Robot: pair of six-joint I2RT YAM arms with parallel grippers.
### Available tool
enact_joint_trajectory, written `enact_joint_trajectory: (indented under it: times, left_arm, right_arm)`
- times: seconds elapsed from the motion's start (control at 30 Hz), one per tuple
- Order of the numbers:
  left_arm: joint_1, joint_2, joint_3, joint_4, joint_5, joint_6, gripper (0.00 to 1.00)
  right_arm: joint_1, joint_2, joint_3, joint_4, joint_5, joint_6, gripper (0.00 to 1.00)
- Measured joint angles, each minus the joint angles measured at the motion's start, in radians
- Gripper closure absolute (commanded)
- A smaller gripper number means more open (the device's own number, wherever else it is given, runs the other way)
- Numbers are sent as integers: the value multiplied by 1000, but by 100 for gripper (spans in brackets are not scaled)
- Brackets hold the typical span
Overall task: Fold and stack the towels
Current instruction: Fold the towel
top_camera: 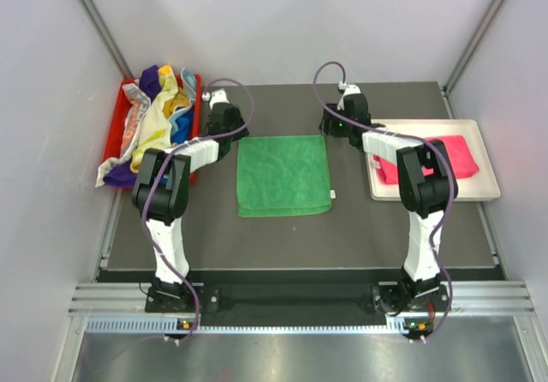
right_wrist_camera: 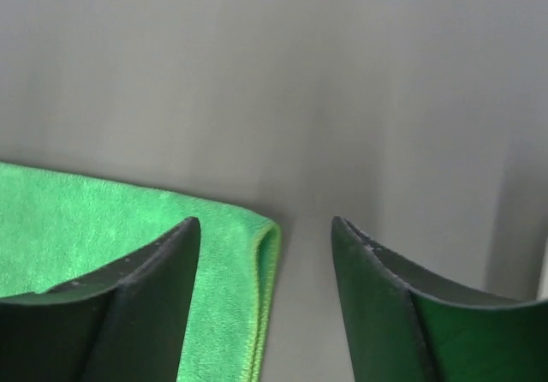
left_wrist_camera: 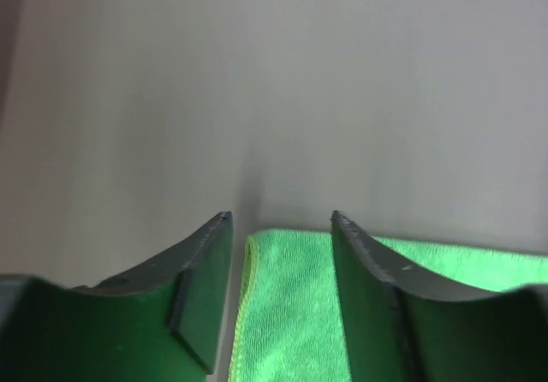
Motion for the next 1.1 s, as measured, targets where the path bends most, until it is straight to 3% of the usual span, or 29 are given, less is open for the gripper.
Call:
enact_joint_trajectory:
  times: [0.13,0.27,0.37,0.63,0.83,1.1]
  left_arm:
    - [5,-4,14,0,-7,5,42]
    - [0,-68,-2,-46,-24,-9,47]
    - [-14,-186,-69,-101,-35,-56,54]
    - [-156,-465,-301,-265,-82,-199,58]
    - [-182,-500,-455,-346,-48,-285,58]
    - [-212,-537,-546,-370,-32,-330,58]
  right_arm:
    - [-6,-5,13,-29,11,3,38]
    - [-6,-64,-25,-93,23,29,48]
    - [2,-177,-126,-132,29,57,53]
    - [121,-491,-447,-172,78,127,58]
    - [212,-558,-611,-171,91,178,60]
    - [259,-582,-707,-157,119,231,60]
